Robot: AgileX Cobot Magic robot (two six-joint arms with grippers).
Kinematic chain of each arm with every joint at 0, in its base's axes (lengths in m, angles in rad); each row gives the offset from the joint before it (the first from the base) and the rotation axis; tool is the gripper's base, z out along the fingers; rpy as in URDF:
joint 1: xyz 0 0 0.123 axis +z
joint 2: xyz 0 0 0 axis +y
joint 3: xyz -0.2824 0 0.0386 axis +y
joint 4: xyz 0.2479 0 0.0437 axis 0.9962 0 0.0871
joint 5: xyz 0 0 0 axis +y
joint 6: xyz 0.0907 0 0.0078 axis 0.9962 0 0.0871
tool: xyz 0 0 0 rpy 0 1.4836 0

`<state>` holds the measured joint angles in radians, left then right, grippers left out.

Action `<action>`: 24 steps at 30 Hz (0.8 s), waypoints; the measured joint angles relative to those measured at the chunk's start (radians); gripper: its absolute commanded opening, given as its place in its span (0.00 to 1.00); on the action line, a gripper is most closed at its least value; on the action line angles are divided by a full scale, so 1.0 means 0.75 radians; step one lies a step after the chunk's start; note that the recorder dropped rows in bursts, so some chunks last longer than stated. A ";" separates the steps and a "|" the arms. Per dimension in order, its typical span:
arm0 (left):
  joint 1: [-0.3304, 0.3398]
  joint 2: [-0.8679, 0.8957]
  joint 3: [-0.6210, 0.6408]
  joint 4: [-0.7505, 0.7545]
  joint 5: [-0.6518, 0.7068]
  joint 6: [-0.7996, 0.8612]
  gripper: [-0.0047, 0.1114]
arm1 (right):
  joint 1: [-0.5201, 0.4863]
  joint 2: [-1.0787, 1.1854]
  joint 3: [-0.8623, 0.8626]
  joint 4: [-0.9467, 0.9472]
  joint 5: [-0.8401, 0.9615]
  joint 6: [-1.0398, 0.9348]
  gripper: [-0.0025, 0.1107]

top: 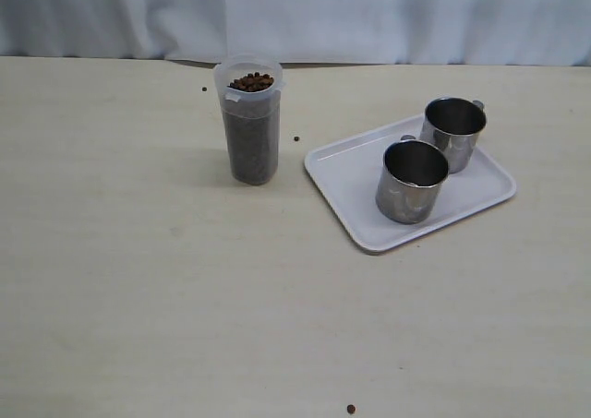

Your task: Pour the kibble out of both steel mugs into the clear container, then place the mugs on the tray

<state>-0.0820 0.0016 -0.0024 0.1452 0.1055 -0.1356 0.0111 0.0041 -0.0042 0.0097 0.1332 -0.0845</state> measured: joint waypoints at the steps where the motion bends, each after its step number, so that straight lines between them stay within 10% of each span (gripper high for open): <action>1: 0.000 0.000 0.000 0.009 -0.025 0.000 0.04 | 0.000 0.000 0.000 0.000 0.000 0.000 0.07; 24: 0.000 0.000 0.000 0.024 -0.051 -0.026 0.04 | 0.000 0.000 0.000 0.000 0.000 0.000 0.07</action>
<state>-0.0820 0.0016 -0.0024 0.1630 0.0669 -0.1552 0.0111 0.0041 -0.0042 0.0097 0.1332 -0.0845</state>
